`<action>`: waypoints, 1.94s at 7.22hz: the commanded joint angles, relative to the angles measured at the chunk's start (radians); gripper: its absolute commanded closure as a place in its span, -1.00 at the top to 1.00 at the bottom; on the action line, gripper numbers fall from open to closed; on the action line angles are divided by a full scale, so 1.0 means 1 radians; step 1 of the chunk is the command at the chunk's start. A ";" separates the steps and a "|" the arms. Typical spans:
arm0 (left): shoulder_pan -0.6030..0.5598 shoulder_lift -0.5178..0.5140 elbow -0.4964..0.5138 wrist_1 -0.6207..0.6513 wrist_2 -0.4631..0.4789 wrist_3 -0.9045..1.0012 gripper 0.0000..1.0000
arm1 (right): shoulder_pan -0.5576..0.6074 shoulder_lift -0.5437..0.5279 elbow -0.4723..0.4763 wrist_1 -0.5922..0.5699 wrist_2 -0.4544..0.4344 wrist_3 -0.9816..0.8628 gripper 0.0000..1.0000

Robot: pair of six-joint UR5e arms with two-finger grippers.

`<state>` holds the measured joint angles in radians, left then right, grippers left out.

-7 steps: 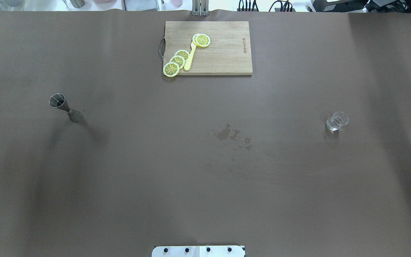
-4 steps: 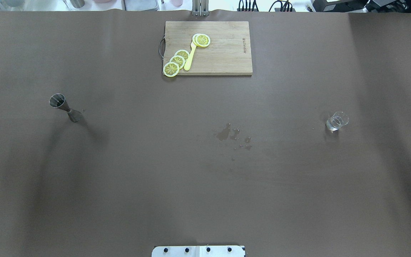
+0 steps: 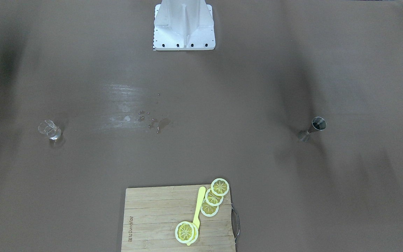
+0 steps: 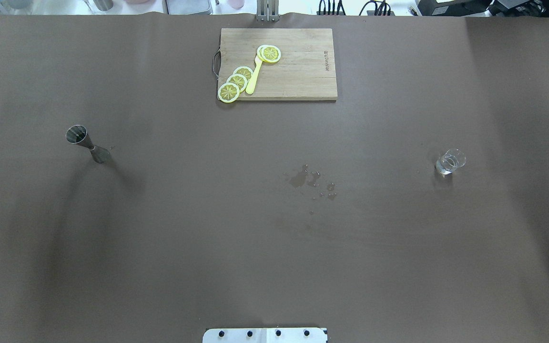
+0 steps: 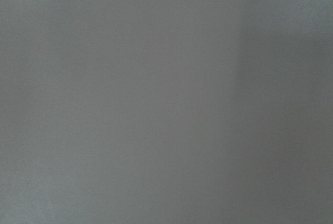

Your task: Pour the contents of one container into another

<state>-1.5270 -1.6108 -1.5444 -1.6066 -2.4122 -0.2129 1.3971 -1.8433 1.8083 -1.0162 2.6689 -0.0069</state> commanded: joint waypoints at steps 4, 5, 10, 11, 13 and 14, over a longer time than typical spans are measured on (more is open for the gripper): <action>0.053 0.077 -0.245 0.060 -0.004 -0.285 0.98 | -0.001 0.007 -0.229 0.523 0.043 -0.010 1.00; 0.083 0.087 -0.293 0.059 0.001 -0.336 0.98 | -0.003 0.025 -0.280 0.612 0.043 -0.013 1.00; 0.295 0.058 -0.522 0.056 0.008 -0.854 0.98 | -0.073 0.203 -0.452 0.731 -0.012 -0.113 1.00; 0.336 0.042 -0.542 0.036 0.010 -0.931 0.98 | -0.131 0.214 -0.464 0.814 -0.079 -0.114 1.00; 0.448 0.022 -0.591 -0.037 0.096 -1.131 0.98 | -0.209 0.245 -0.468 0.849 -0.164 -0.114 1.00; 0.503 0.022 -0.594 -0.105 0.131 -1.216 0.98 | -0.254 0.256 -0.468 0.893 -0.211 -0.114 1.00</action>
<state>-1.0952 -1.5851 -2.1230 -1.6399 -2.3280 -1.3115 1.1982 -1.6050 1.3418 -0.1676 2.5158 -0.1210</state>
